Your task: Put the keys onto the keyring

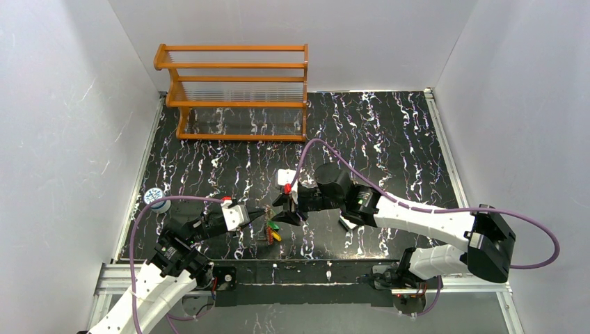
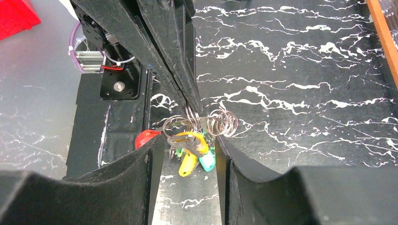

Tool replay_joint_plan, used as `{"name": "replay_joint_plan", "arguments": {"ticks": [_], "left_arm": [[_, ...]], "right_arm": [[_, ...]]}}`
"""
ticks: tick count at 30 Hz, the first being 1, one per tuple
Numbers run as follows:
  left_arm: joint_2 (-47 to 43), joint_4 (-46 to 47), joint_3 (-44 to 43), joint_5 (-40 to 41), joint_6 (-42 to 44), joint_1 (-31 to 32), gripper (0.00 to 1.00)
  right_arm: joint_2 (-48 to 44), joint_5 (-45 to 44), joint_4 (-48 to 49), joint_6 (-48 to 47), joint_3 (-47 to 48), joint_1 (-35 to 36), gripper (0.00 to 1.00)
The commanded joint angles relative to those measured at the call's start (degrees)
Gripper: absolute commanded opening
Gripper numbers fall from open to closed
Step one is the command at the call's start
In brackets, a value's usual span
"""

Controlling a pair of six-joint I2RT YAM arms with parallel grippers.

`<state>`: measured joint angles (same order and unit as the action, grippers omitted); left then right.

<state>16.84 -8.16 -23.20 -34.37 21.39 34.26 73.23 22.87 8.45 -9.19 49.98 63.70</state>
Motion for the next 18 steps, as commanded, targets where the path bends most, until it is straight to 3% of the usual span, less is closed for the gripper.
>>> {"name": "replay_joint_plan", "arguments": {"ticks": [1,10,18], "left_arm": [[0.1,2.6,-0.4,-1.2,-0.2,0.1,0.00],[0.3,2.5,-0.4,-1.2,-0.2,0.1,0.00],[0.4,2.6,-0.4,-1.4,-0.2,0.1,0.00]], "right_arm": [[-1.6,-0.2,-0.7,-0.5,0.5,-0.3,0.51],[0.2,-0.8,-1.1,1.2,2.5,-0.3,0.41],[0.6,-2.3,-1.9,1.5,2.8,-0.3,0.17]]}}
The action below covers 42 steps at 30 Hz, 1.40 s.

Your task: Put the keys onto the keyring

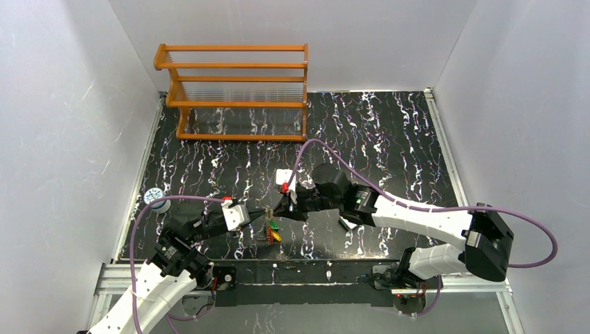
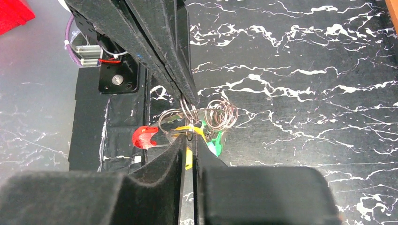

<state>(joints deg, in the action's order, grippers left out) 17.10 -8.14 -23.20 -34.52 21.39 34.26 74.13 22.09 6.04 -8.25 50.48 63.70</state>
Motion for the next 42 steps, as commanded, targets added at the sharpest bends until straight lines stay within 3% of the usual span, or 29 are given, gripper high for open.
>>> {"name": "replay_joint_plan", "arguments": {"ticks": [1,6,34,36,39,42], "left_arm": [[0.2,2.5,-0.4,-1.2,-0.1,0.1,0.00],[0.3,2.4,-0.3,-1.2,-0.1,0.1,0.00],[0.5,2.4,-0.4,-1.6,0.1,0.1,0.00],[0.5,2.4,-0.3,-1.7,0.1,0.1,0.00],[0.5,2.4,-0.4,-1.7,0.1,0.1,0.00],[0.5,2.4,-0.4,-1.7,0.1,0.1,0.00]], "right_arm": [[-0.5,-1.7,0.5,0.6,2.3,-0.3,0.13],[-0.6,-2.4,0.4,0.7,2.2,-0.3,0.01],[4.9,-2.9,-4.5,-0.5,4.8,-0.6,0.01],[3.5,-3.0,-3.0,-1.0,3.6,-0.6,0.11],[0.3,-2.7,0.9,-2.0,0.8,-0.6,0.36],[-3.2,-3.0,5.2,-2.2,-2.3,-0.6,0.41]]}}
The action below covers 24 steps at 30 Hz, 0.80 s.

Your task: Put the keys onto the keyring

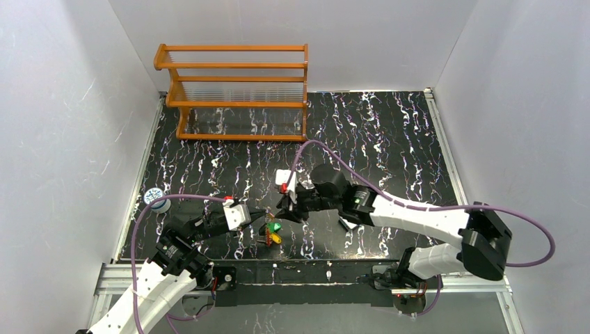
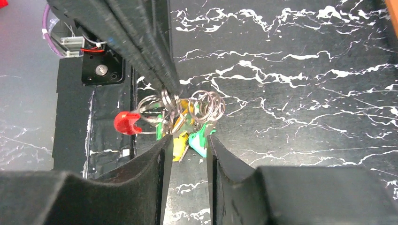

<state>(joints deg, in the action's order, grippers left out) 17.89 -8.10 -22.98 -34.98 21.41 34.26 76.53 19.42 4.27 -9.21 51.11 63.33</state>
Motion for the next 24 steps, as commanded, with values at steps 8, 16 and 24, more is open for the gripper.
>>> {"name": "replay_joint_plan", "arguments": {"ticks": [8,16,24], "left_arm": [[-0.2,2.4,-0.6,-1.2,0.0,0.1,0.00],[-0.3,2.4,-0.6,-1.3,0.0,0.1,0.00],[-0.2,2.4,-0.7,-1.2,0.0,0.1,0.00]], "right_arm": [[-8.1,1.1,13.6,-2.8,-6.1,-0.2,0.41],[-5.4,4.8,18.3,-2.5,-6.0,-0.2,0.38],[-2.1,6.3,19.0,-2.5,-5.5,-0.2,0.30]]}}
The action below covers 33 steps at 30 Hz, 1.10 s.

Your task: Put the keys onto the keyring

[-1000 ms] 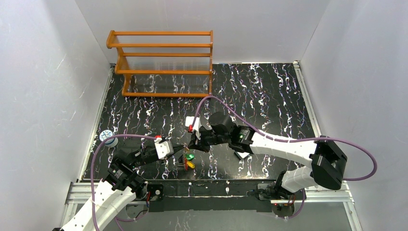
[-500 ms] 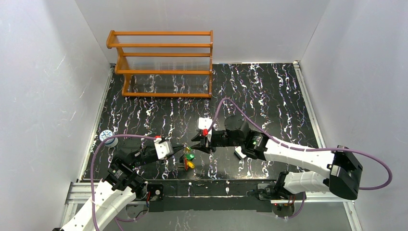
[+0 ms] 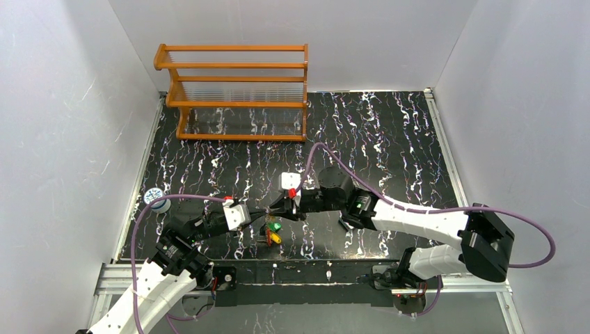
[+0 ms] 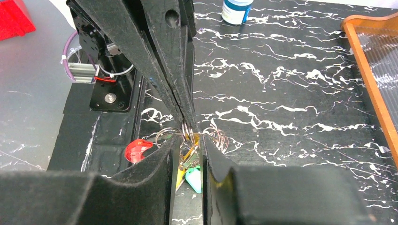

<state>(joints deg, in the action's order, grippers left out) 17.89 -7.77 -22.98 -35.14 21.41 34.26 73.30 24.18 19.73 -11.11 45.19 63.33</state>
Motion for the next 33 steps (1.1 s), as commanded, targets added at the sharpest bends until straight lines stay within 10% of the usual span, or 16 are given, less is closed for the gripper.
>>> {"name": "replay_joint_plan", "arguments": {"ticks": [1,10,33], "left_arm": [[-0.3,2.1,-0.7,-1.1,0.0,0.1,0.00],[-0.1,2.1,-0.6,-1.2,0.0,0.1,0.00],[1.5,1.7,-0.8,-0.3,0.2,0.1,0.34]], "right_arm": [[1.4,1.5,3.4,-0.8,0.5,-0.2,0.29],[2.0,0.7,4.1,-1.1,0.2,-0.2,0.01],[13.3,-4.2,-43.2,-8.8,26.3,-0.2,0.01]]}}
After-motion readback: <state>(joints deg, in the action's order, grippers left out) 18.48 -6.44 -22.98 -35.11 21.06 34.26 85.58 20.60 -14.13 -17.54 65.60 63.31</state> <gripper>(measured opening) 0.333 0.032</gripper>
